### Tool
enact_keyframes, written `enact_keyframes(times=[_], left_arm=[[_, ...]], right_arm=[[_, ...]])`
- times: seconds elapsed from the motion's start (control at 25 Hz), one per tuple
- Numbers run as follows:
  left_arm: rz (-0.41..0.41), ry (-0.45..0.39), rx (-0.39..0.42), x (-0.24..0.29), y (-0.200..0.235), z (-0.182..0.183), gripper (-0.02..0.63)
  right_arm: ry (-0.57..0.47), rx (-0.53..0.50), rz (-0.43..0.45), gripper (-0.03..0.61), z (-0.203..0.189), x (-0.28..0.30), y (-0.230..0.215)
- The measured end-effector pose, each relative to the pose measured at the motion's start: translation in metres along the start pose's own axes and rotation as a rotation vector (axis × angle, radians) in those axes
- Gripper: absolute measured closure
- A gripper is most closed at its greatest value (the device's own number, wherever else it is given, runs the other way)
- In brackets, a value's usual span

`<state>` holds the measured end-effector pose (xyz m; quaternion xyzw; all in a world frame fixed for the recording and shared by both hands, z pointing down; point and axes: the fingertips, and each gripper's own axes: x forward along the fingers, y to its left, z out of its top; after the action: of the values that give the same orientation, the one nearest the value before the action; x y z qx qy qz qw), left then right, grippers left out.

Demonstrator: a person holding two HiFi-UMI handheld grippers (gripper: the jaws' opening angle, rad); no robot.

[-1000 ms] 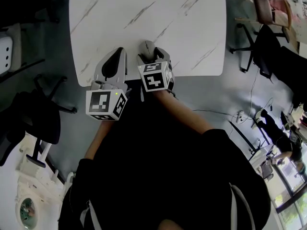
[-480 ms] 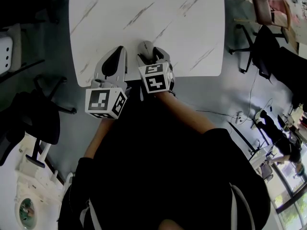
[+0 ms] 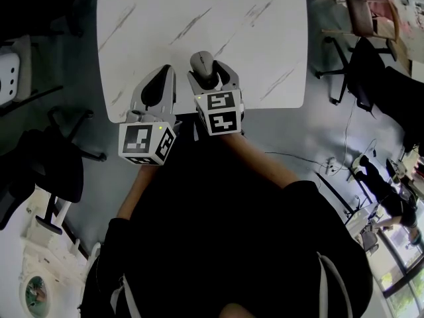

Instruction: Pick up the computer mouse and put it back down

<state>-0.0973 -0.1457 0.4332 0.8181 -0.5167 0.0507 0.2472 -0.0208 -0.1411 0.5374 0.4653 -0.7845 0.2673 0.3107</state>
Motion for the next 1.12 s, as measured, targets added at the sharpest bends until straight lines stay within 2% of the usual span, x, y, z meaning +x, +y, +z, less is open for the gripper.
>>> enact_keyframes(times=[0.4,0.68,0.84,1.12], left_arm=[[-0.017,-0.055,0.053,0.001,-0.012,0.025,0.607],[-0.025,-0.095,0.087,-0.002,-0.023,0.04,0.607],[-0.03,-0.102,0.1,-0.003,-0.028,0.044,0.607],[-0.026,-0.107,0.109,-0.008,-0.03,0.045,0.607]], right_arm=[[-0.264,-0.039,-0.035,0.321,0.079,-0.057,-0.009],[-0.422,-0.081,-0.042,0.321,0.116,-0.103,-0.006],[-0.461,-0.093,-0.042,0.321,0.125,-0.117,-0.005],[-0.461,-0.101,-0.035,0.321,0.122,-0.119,0.0]])
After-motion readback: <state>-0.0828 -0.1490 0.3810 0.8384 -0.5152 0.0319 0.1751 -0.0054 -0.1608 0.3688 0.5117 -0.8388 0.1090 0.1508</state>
